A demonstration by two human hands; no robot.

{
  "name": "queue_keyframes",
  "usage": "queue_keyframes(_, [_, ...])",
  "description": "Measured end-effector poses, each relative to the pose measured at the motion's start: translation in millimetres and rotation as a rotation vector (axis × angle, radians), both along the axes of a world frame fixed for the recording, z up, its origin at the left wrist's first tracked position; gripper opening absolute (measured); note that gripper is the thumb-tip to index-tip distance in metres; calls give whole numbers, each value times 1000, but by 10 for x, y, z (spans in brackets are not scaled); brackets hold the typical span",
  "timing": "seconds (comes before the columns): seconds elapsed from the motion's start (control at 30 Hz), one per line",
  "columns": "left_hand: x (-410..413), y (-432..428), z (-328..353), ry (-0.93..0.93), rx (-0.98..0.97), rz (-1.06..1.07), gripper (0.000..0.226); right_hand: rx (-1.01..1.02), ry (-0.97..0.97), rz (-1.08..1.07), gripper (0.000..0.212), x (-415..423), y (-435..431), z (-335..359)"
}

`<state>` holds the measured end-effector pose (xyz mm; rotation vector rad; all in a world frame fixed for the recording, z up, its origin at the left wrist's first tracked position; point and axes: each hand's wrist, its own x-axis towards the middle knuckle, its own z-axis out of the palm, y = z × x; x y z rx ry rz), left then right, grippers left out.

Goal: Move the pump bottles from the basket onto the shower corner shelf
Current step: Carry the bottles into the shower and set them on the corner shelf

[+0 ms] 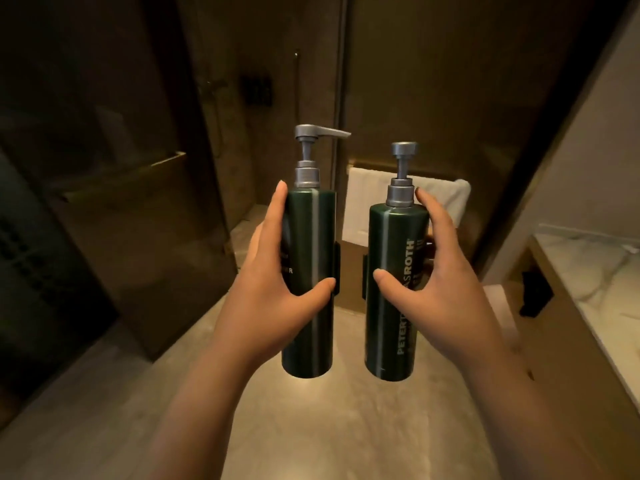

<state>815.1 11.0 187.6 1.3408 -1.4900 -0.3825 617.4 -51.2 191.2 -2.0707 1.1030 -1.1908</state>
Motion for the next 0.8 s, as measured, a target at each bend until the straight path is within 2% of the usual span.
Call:
queue_keyframes(0.37, [491,-285,-57,-68,18,222,112,-25,-1,205,90,762,-671,-108])
queue_keyframes(0.8, [561,-1952,52,-128,59,379,111,-16,-2,256,94,857,-2593,27])
